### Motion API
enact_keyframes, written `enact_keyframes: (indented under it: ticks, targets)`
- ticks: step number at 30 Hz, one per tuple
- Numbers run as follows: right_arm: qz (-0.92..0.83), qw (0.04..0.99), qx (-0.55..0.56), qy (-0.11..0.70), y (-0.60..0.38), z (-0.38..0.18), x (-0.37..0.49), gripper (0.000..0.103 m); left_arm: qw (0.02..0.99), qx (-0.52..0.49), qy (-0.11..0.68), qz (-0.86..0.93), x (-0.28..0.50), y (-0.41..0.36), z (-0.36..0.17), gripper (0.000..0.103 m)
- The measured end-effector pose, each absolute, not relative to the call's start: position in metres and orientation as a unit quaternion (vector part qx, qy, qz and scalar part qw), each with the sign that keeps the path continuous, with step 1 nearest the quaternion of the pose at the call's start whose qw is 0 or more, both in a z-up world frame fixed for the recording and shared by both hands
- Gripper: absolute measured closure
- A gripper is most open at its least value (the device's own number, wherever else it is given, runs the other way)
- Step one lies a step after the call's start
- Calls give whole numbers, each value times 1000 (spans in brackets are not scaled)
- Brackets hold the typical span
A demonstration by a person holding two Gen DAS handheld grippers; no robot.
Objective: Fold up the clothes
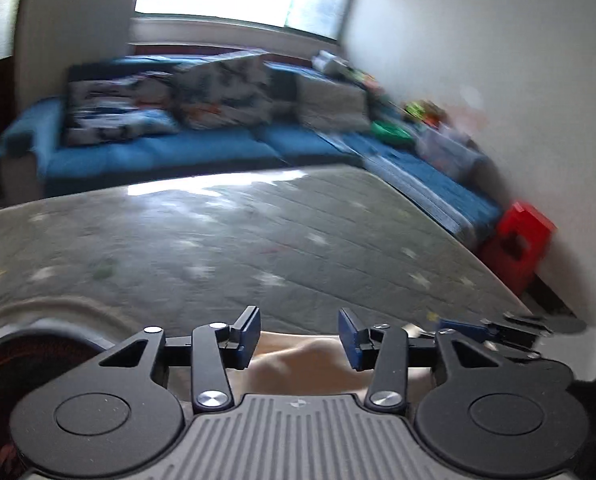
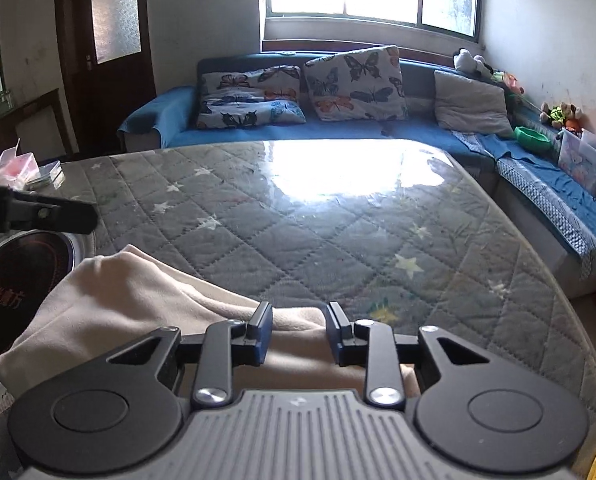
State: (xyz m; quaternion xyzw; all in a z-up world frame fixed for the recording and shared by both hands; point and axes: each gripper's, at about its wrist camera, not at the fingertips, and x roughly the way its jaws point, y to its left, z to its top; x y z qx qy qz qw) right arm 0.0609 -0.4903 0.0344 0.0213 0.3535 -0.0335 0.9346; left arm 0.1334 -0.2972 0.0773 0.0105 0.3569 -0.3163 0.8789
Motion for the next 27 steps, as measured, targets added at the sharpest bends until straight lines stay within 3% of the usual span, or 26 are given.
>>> enact_keyframes:
  ticks: [7,8,9,12,16,23,27]
  targets:
    - [-33,933,17,358,-491,34,60,74,842,69,436,-311,165,-342,57,58]
    - [-33,933,17,359,-491,34,60,74,834,75,449,-312,168,-345,54,63]
    - [-33,933,16,358,-491,34,60,74,827,76,461,-313,171,-346,50,76]
    - [-35,934,15,357,-493,36,60,74,813,54,480,-324,176,-339,45,91]
    - [-31,933,29,357,-498,36,61,74,825,30,455,-334,175,-330,50,101]
    - [-17,925,60,374,-506,28,74,74,828,18,436,-350,177,-332,58,102]
    - [-12,918,58,392,-504,21,84,75,814,15,466,-346,183,-335,56,92]
